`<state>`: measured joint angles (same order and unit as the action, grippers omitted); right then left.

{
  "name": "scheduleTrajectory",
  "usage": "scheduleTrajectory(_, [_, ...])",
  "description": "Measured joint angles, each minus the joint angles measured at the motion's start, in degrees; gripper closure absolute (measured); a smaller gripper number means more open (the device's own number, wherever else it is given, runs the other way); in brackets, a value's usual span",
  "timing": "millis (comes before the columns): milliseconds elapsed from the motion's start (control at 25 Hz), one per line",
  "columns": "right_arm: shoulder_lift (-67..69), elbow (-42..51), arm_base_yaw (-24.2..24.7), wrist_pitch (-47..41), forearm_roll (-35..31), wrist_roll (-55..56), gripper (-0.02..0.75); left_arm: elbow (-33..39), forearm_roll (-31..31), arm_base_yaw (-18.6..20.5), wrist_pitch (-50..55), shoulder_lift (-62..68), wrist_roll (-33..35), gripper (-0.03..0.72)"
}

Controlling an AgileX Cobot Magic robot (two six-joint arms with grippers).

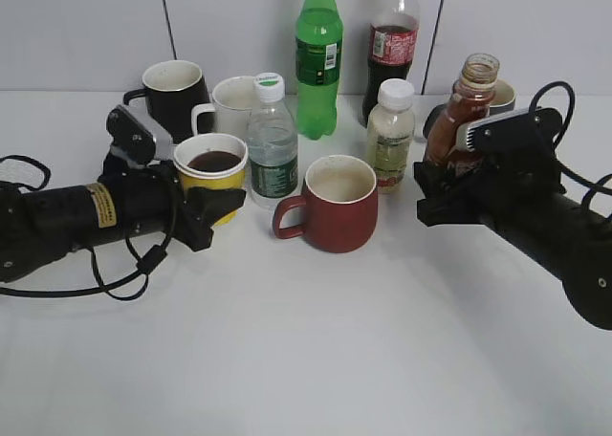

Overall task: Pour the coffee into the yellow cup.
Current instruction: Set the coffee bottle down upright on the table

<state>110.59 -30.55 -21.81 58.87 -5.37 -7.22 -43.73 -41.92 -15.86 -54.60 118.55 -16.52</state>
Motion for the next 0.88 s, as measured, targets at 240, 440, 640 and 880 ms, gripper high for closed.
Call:
scheduleTrajectory(240, [0.04,0.0,0.0,1.37,0.0,0.37,0.216,0.0,4.81,0.0,-1.22,3.08,2.33,0.34])
scheduleTrajectory(440, [0.04,0.0,0.0,1.42,0.0,0.61,0.216,-0.04,6.49,0.0,-3.93,5.59,2.86,0.34])
scheduleTrajectory(640, [0.04,0.0,0.0,1.47,0.0,0.61,0.218,-0.52,6.92,0.0,-4.77,7.5,3.03,0.34])
scheduleTrajectory(880, [0.04,0.0,0.0,1.64,0.0,0.65,0.218,-1.69,6.97,0.0,-5.8,9.0,3.03,0.34])
